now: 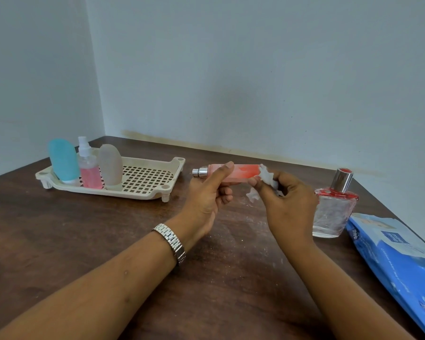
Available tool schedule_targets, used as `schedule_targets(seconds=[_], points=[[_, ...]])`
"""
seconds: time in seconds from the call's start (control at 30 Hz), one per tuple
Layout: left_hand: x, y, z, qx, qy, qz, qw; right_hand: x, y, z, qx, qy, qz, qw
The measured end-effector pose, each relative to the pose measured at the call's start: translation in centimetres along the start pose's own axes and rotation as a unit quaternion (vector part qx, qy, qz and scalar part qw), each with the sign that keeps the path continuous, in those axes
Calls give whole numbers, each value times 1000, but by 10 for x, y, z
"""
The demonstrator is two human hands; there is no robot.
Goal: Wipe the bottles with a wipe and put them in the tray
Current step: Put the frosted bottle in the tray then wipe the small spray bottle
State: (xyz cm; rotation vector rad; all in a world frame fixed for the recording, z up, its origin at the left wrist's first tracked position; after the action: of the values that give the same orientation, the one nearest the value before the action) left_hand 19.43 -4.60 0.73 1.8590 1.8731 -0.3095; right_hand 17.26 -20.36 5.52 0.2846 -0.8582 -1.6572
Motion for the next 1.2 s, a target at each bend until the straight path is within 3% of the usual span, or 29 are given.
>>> schedule_targets(seconds=[0.17, 0.37, 0.57, 0.9, 1.1, 1.2], points=[[4, 2, -2, -11, -1, 6, 1000, -23, -6, -5, -37, 48, 89, 994], [-3, -1, -5, -47, 15, 37, 998, -9, -3, -21, -98, 111, 15, 989], [-2, -3, -9, -63, 59, 30, 996, -9, 0, -25, -115, 62, 34, 991], [-14, -11, -27, -150, 198, 62, 967, -23, -1, -34, -171, 132, 108, 970], [-15, -9, -28, -154, 203, 72, 964, -4, 4, -31, -142, 161, 32, 976], [-17, -9, -28, -158, 221, 85, 958, -10, 2, -36, -165, 186, 55, 967]])
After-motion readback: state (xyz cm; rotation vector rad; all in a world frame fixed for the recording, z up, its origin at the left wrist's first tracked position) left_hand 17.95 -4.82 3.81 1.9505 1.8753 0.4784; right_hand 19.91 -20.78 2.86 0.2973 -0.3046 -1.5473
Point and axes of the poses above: each hand's wrist, its own y-axis towards the middle knuckle, its own x-axis out of the back of the hand, z = x × y, the point moved 8 cm from there along y, towards the middle knuckle, and after that the axes turned 6 degrees about z, right-handed, at the moved point
